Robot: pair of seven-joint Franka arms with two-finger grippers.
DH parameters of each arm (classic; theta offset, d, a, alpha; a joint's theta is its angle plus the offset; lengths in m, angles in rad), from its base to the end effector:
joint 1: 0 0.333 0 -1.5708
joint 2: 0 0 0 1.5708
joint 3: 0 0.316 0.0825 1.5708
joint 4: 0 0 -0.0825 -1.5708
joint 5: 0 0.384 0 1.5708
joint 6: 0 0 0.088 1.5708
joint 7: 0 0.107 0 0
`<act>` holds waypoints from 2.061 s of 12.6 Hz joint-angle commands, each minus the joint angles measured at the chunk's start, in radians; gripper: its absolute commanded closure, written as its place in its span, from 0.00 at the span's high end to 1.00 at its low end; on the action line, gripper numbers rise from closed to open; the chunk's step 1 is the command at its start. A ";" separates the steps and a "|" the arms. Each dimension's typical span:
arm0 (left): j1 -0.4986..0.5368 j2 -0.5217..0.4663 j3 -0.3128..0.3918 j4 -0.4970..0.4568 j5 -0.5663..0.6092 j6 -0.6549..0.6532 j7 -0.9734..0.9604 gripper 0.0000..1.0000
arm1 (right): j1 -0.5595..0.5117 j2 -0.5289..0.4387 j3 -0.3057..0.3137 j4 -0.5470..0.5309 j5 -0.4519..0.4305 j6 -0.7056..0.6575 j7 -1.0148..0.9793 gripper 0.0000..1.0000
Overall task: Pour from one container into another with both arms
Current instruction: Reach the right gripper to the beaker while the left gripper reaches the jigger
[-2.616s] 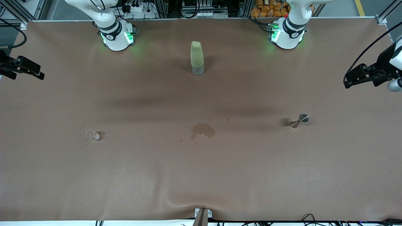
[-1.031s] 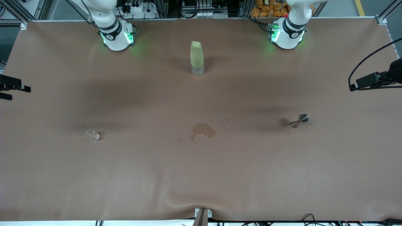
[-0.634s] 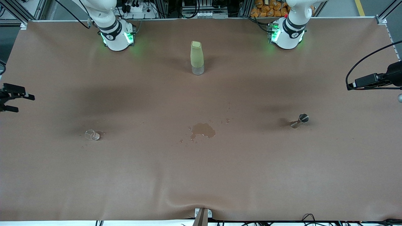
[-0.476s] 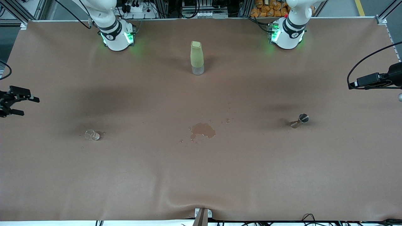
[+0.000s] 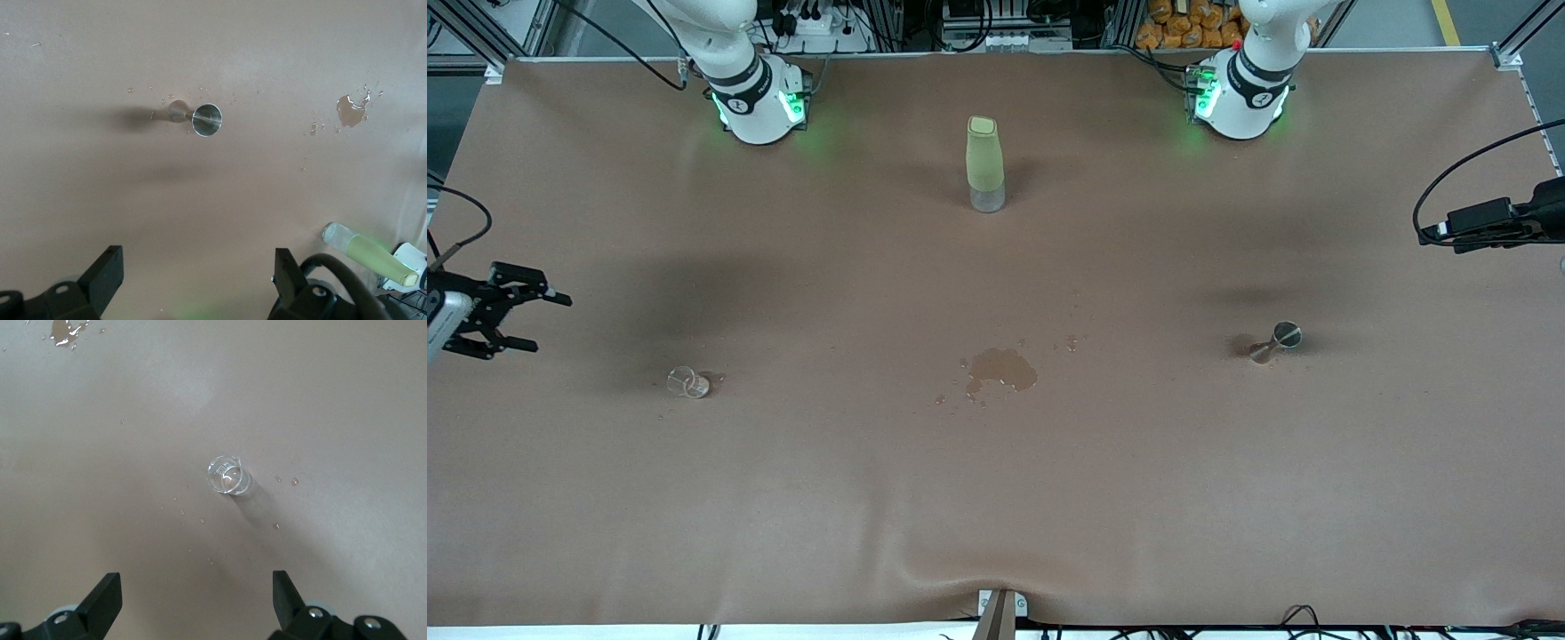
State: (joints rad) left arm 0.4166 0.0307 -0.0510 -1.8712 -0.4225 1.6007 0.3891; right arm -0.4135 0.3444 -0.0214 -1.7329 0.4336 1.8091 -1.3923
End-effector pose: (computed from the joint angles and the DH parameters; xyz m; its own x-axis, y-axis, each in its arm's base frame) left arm 0.5171 0.1524 0.4800 0.9914 0.0210 -0.1291 0.0803 -0.8771 0.4736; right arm 0.5778 -0.2287 0.3685 0.7044 0.6410 0.3048 0.7091 -0.6162 -0.3429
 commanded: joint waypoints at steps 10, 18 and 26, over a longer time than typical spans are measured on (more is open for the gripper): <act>0.120 0.132 -0.004 -0.076 -0.163 0.047 0.336 1.00 | -0.059 0.159 0.018 -0.131 0.301 0.064 -0.604 1.00; 0.160 0.296 -0.006 -0.020 -0.251 0.048 0.647 1.00 | -0.074 0.326 0.020 -0.005 0.454 0.036 -0.965 1.00; 0.156 0.409 -0.013 0.020 -0.344 0.044 0.959 1.00 | -0.076 0.421 0.021 0.058 0.583 0.029 -1.103 1.00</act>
State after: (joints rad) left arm 0.5672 0.3950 -0.0620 -1.8701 -0.7155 1.6512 1.2453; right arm -0.4615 0.7353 -0.0197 -1.7159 0.9920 1.8588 -2.4684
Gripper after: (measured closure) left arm 0.000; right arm 0.000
